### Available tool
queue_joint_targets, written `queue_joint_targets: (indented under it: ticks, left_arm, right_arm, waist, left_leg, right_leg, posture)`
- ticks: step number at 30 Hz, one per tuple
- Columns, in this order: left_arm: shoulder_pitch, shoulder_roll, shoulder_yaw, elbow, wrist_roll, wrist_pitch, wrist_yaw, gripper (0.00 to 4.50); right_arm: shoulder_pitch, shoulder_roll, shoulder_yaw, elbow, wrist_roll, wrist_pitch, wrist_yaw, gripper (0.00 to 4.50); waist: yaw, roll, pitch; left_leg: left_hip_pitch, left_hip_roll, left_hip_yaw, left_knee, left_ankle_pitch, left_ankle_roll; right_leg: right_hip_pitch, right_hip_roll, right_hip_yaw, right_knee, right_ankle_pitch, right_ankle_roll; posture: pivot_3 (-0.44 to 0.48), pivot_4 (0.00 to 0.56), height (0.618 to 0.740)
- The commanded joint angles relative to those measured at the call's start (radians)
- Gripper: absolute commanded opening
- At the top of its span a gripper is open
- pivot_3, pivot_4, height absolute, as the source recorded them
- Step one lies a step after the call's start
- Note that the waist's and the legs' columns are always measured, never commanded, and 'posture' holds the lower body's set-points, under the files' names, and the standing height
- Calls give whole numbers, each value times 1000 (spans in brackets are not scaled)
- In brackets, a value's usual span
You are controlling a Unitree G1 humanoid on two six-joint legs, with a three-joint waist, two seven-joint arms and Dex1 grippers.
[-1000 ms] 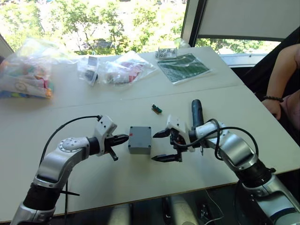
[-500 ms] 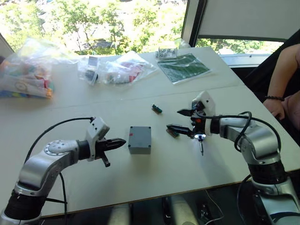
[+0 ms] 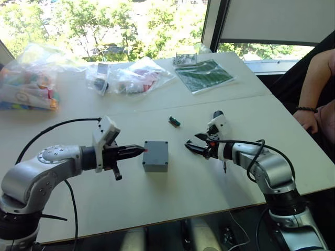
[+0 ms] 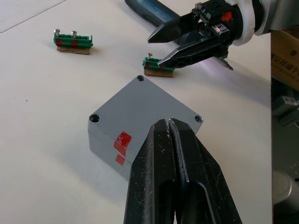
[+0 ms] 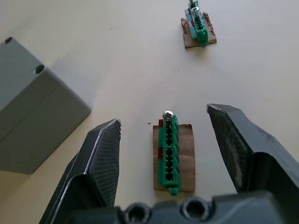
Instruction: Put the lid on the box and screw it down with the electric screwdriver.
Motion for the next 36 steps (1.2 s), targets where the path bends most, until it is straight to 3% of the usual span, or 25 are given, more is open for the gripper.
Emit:
queue_joint_targets:
  ticks: [1,6,9,14,16,36]
  left_arm:
    - [-15,-5,-1,-21,-20,-5,12,0]
    - [-14,-8,-10,-19,-17,-10,22,0]
    - [-9,-7,-13,-22,-17,-11,25,0]
    - [-7,-6,-15,-23,-17,-11,30,0]
    - [-6,-6,-16,-23,-17,-11,31,0]
    - [2,-5,-18,5,0,-38,25,0]
  right_arm:
    - [-23,10,3,-2,-9,-33,-8,3282]
    - [-29,24,12,22,-16,-52,-13,3282]
    - [-31,33,11,27,-21,-55,-18,2541]
    - [-31,44,10,32,-25,-60,-24,575]
    - [-31,44,11,32,-25,-61,-24,109]
    - [-83,35,-29,-41,10,-42,-20,109]
  waist:
    - [0,0,0]
    - [0,0,0]
    - [0,0,0]
    - [0,0,0]
    - [0,0,0]
    - [0,0,0]
  left_leg:
    - [0,0,0,0,0,0]
    - [0,0,0,0,0,0]
    - [0,0,0,0,0,0]
    - [0,0,0,0,0,0]
    - [0,0,0,0,0,0]
    - [0,0,0,0,0,0]
  right_leg:
    - [0,0,0,0,0,0]
    - [0,0,0,0,0,0]
    - [0,0,0,0,0,0]
    - [0,0,0,0,0,0]
    - [0,0,0,0,0,0]
    - [0,0,0,0,0,0]
  posture:
    - [0,150,740]
    - [0,150,740]
    - [0,150,740]
    - [0,150,740]
    - [0,150,740]
    - [0,150,740]
